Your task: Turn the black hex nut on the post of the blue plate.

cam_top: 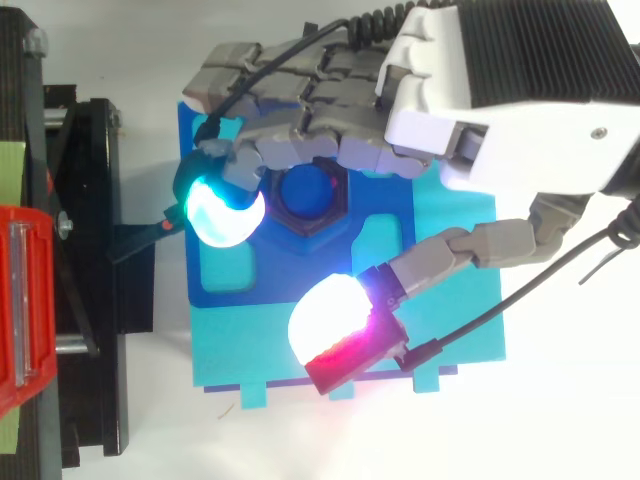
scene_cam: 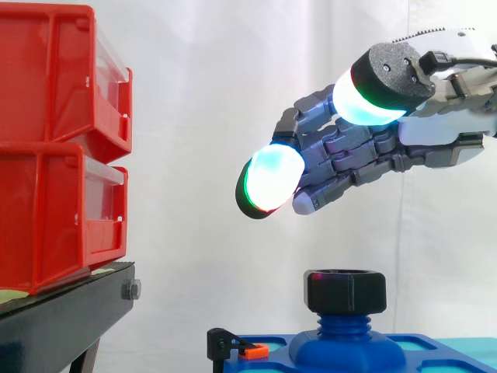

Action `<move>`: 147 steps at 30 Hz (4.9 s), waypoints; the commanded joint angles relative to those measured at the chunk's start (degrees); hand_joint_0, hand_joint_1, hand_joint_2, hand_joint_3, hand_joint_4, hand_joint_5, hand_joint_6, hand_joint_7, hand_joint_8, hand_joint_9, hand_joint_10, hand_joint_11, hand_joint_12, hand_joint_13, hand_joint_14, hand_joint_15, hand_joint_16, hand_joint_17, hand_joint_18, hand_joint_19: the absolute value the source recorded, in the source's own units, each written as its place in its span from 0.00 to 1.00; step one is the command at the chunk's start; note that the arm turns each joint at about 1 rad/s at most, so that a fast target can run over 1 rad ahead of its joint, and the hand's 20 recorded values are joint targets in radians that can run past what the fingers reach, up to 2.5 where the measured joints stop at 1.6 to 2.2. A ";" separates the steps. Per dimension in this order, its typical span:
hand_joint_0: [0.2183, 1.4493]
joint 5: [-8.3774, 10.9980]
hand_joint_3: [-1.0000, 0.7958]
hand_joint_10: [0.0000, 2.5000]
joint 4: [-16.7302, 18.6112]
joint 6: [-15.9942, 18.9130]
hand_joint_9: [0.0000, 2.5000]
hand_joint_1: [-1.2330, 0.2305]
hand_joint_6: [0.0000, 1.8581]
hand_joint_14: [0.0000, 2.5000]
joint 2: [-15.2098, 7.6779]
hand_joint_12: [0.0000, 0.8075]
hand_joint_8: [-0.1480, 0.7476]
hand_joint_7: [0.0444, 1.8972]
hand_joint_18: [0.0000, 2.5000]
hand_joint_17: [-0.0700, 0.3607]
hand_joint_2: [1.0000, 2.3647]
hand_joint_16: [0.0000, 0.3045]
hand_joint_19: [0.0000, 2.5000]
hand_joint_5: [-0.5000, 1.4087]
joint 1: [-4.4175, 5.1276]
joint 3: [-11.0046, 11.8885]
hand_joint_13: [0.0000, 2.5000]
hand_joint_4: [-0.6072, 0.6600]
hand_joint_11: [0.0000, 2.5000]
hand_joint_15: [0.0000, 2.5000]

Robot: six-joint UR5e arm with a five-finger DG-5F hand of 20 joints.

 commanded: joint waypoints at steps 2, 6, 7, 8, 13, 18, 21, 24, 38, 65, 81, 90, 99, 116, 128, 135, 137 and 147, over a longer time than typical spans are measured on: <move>0.24 0.54 0.28 0.00 -0.08 -0.71 0.11 0.55 0.27 0.00 0.00 0.44 0.48 0.38 0.11 0.42 0.00 0.16 0.13 0.14 0.12 0.02 0.09 0.67 0.00 0.02; 0.22 0.62 0.28 0.00 -0.08 -1.15 0.11 0.53 0.27 0.00 0.00 0.45 0.49 0.38 0.11 0.43 0.00 0.17 0.13 0.14 0.29 0.02 0.09 0.67 0.00 0.02; 0.21 0.71 0.28 0.00 -0.08 -1.24 0.11 0.50 0.27 0.00 -0.09 0.45 0.49 0.38 0.11 0.43 0.00 0.17 0.12 0.13 0.29 0.02 0.09 0.68 0.00 0.02; 0.20 0.71 0.28 0.00 -0.08 -1.24 0.10 0.47 0.27 0.00 -0.09 0.46 0.49 0.38 0.11 0.44 0.00 0.17 0.12 0.13 0.29 0.02 0.09 0.68 0.00 0.02; 0.18 1.15 0.28 0.00 -0.34 -2.12 0.08 0.34 0.27 0.00 0.00 0.47 0.47 0.38 0.10 0.45 0.00 0.18 0.13 0.13 0.65 -0.07 0.08 0.67 0.00 0.02; 0.20 1.68 0.28 0.00 -1.13 -2.12 0.05 0.24 0.27 0.00 -0.09 0.45 0.45 0.38 0.09 0.43 0.00 0.17 0.12 0.12 1.00 -0.16 0.07 0.63 0.00 0.02; 0.21 1.59 0.28 0.00 -1.31 -2.12 0.04 0.20 0.27 0.00 0.00 0.44 0.43 0.37 0.08 0.42 0.00 0.16 0.12 0.11 1.00 -0.16 0.06 0.60 0.00 0.01; 0.22 1.59 0.28 0.00 -1.40 -2.12 0.02 0.16 0.27 0.00 -0.09 0.43 0.41 0.36 0.08 0.42 0.00 0.16 0.11 0.11 1.00 -0.16 0.05 0.58 0.00 0.01; 0.16 1.59 0.28 0.00 -1.40 -2.21 0.02 0.22 0.27 0.00 0.00 0.47 0.45 0.36 0.08 0.45 0.00 0.18 0.12 0.11 0.82 -0.16 0.05 0.63 0.00 0.01; 0.12 1.50 0.28 0.00 -0.61 -5.64 0.03 0.57 0.27 0.00 0.00 0.53 0.49 0.35 0.08 0.49 0.00 0.21 0.12 0.14 -0.15 -0.16 0.04 0.68 0.00 0.00; 0.13 1.59 0.28 0.00 0.27 -5.99 0.04 0.58 0.27 0.00 -0.09 0.52 0.50 0.36 0.07 0.48 0.00 0.20 0.12 0.14 -0.15 -2.53 0.04 0.68 0.00 0.00; 0.13 1.50 0.28 0.00 2.29 -5.99 0.04 0.58 0.27 0.00 -0.09 0.52 0.50 0.36 0.07 0.48 0.00 0.20 0.12 0.14 -0.59 -3.23 0.04 0.68 0.00 0.00; 0.13 1.50 0.28 0.00 3.00 -6.52 0.04 0.58 0.27 0.00 -0.09 0.51 0.50 0.36 0.08 0.48 0.00 0.20 0.12 0.14 -1.11 -4.20 0.04 0.68 0.00 0.00; 0.14 -2.45 0.28 0.00 3.61 -3.53 0.05 0.59 0.27 0.00 -6.68 0.51 0.50 0.36 0.08 0.47 0.00 0.20 0.12 0.14 -2.17 0.55 0.05 0.68 0.00 0.00; 0.14 -2.28 0.28 0.00 1.59 -5.02 0.05 0.59 0.27 0.00 -6.77 0.51 0.50 0.36 0.08 0.47 0.00 0.20 0.12 0.14 -1.82 2.31 0.05 0.68 0.00 0.00; 0.14 -2.28 0.28 0.00 1.68 -5.20 0.06 0.58 0.27 0.00 -6.77 0.51 0.50 0.36 0.08 0.47 0.00 0.19 0.12 0.13 -1.82 2.39 0.05 0.67 0.00 0.01; 0.14 -2.36 0.28 0.00 1.68 -5.11 0.06 0.58 0.27 0.00 -6.77 0.51 0.50 0.36 0.08 0.47 0.00 0.19 0.12 0.13 -1.73 2.39 0.05 0.68 0.00 0.01; 0.14 -2.36 0.28 0.00 1.42 -4.93 0.06 0.59 0.27 0.00 -6.77 0.51 0.50 0.37 0.09 0.47 0.00 0.19 0.12 0.13 -1.64 3.71 0.05 0.68 0.00 0.01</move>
